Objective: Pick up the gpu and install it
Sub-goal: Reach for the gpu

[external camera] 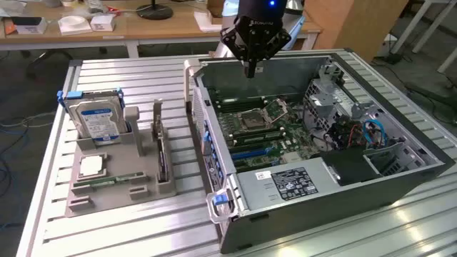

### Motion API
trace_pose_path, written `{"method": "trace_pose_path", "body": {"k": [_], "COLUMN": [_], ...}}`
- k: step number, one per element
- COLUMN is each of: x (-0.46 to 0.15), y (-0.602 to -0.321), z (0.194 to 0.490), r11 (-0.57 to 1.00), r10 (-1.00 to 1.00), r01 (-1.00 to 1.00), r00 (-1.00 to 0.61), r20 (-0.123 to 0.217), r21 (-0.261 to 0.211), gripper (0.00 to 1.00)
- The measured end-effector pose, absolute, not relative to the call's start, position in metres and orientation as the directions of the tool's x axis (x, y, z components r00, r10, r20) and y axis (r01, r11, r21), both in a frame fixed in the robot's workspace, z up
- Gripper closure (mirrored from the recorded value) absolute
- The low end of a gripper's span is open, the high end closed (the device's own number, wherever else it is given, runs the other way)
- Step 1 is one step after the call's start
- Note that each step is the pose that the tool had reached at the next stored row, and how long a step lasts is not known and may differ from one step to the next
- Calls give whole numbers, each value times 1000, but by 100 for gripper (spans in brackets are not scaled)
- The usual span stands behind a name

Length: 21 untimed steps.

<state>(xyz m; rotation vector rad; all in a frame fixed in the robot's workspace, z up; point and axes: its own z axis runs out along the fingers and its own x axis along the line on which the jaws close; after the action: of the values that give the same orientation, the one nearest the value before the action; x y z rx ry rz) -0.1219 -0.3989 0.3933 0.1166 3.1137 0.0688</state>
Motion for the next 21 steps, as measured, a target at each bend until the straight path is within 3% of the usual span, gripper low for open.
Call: {"method": "trace_pose_path", "body": {"k": [10, 21], "x": [-124, -174], "y": [-399, -399], "z": [393, 393], "r11": [996, 996], "r10": [75, 75], "r01": [74, 74], "r00": [-997, -997], "r20": [-23, -23], "r21": [45, 45], "gripper": [90, 90]}}
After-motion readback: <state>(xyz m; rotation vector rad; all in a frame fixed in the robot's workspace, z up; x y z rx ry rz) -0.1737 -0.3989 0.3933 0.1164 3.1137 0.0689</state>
